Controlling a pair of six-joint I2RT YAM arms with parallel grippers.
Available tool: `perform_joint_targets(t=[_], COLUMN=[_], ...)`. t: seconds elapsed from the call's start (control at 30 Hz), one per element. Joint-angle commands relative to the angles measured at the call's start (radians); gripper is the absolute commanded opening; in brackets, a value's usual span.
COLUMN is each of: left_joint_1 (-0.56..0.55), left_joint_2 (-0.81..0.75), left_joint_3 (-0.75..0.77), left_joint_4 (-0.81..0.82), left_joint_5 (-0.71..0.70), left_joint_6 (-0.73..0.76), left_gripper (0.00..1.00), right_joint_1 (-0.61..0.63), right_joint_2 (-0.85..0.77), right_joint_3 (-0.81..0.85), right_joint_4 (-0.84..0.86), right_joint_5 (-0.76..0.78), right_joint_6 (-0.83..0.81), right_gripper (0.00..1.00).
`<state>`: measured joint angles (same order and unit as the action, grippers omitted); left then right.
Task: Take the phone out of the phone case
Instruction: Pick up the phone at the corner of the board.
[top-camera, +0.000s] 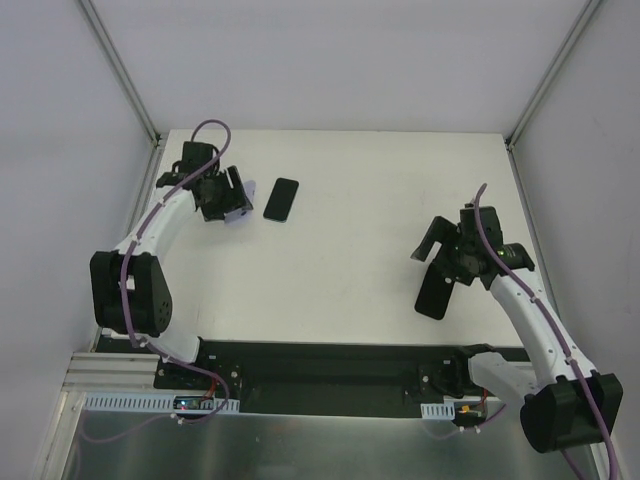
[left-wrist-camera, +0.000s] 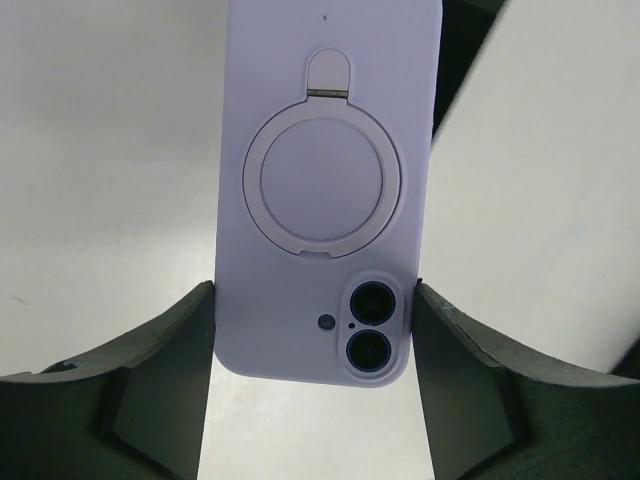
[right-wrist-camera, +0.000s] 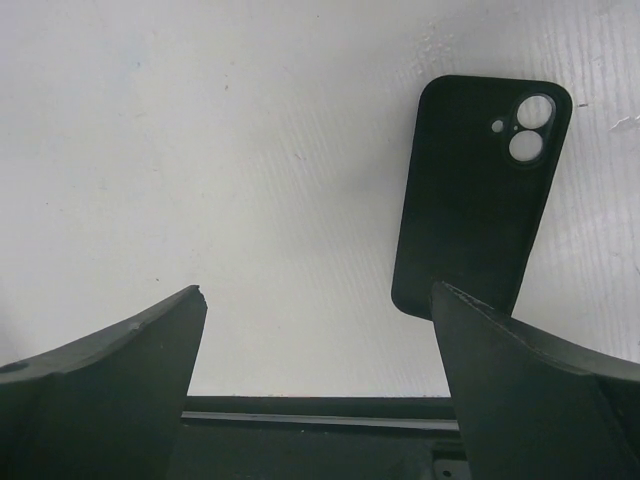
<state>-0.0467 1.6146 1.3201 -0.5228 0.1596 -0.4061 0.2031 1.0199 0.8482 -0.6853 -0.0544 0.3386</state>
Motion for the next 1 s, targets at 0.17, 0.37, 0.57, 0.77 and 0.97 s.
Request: perform_joint_targets(t=[0.17, 0.37, 0.57, 0.77, 0.97], left_joint_1=[-0.189, -0.298, -0.311, -0.32, -0.32], left_joint_2=[-0.275, -0.34, -0.38, -0.383, -0.357], left_joint_3=[-0.242, -0.303, -0.32, -0.329, -0.291], left_joint_4=[0.066, 0.073, 0.072, 0.072, 0.046], left_joint_5=[0.21, 0.343, 0.503, 0.537, 0.598], left_joint_6=[-0.037, -0.014, -0.002, -0.011, 0.029], left_gripper=[0.02, 0.02, 0.02, 0.02, 0.02], right_joint_1=[0.019, 0.091, 0.222, 0.39, 0.503], right_joint_2=[-0.09, -0.084, 0.066, 0.216, 0.21], right_joint_3=[-0.096, -0.117, 0.02, 0.225, 0.256], right_joint_4=[0.102, 0.291, 0.36, 0.261, 0.299], right_joint_5=[-0.096, -0.183, -0.266, -0.109, -0.009], right_joint_6=[0.187, 0.37, 0.34, 0.254, -0.154], right_gripper=[0.98, 0.99, 0.98, 0.96, 0.96])
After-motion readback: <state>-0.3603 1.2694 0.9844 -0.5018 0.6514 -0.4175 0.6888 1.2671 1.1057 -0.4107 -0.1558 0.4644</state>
